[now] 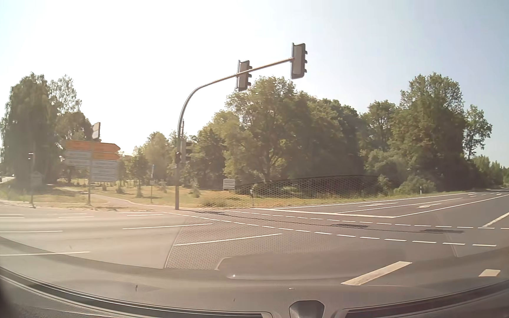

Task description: Follow the waypoints while adhering to traffic rules and regulations

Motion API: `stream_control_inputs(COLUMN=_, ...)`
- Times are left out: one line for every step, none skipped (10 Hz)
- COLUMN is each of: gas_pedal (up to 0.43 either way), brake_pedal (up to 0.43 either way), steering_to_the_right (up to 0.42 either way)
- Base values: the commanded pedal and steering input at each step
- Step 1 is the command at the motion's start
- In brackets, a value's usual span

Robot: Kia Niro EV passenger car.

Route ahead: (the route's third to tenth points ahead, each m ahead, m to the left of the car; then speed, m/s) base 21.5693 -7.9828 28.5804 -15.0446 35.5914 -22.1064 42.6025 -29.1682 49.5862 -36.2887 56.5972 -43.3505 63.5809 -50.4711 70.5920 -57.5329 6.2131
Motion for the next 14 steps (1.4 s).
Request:
stream_control_inputs(gas_pedal=0.189, brake_pedal=0.006, steering_to_the_right=0.293)
stream_control_inputs(gas_pedal=0.209, brake_pedal=0.006, steering_to_the_right=0.291)
stream_control_inputs(gas_pedal=0.228, brake_pedal=0.006, steering_to_the_right=0.282)
stream_control_inputs(gas_pedal=0.240, brake_pedal=0.006, steering_to_the_right=0.274)
stream_control_inputs(gas_pedal=0.240, brake_pedal=0.006, steering_to_the_right=0.269)
stream_control_inputs(gas_pedal=0.240, brake_pedal=0.006, steering_to_the_right=0.265)
stream_control_inputs(gas_pedal=0.240, brake_pedal=0.006, steering_to_the_right=0.256)
stream_control_inputs(gas_pedal=0.240, brake_pedal=0.006, steering_to_the_right=0.247)
stream_control_inputs(gas_pedal=0.240, brake_pedal=0.006, steering_to_the_right=0.238)
stream_control_inputs(gas_pedal=0.240, brake_pedal=0.006, steering_to_the_right=0.231)
stream_control_inputs(gas_pedal=0.248, brake_pedal=0.006, steering_to_the_right=0.225)
stream_control_inputs(gas_pedal=0.260, brake_pedal=0.006, steering_to_the_right=0.218)
stream_control_inputs(gas_pedal=0.268, brake_pedal=0.006, steering_to_the_right=0.210)
stream_control_inputs(gas_pedal=0.287, brake_pedal=0.006, steering_to_the_right=0.196)
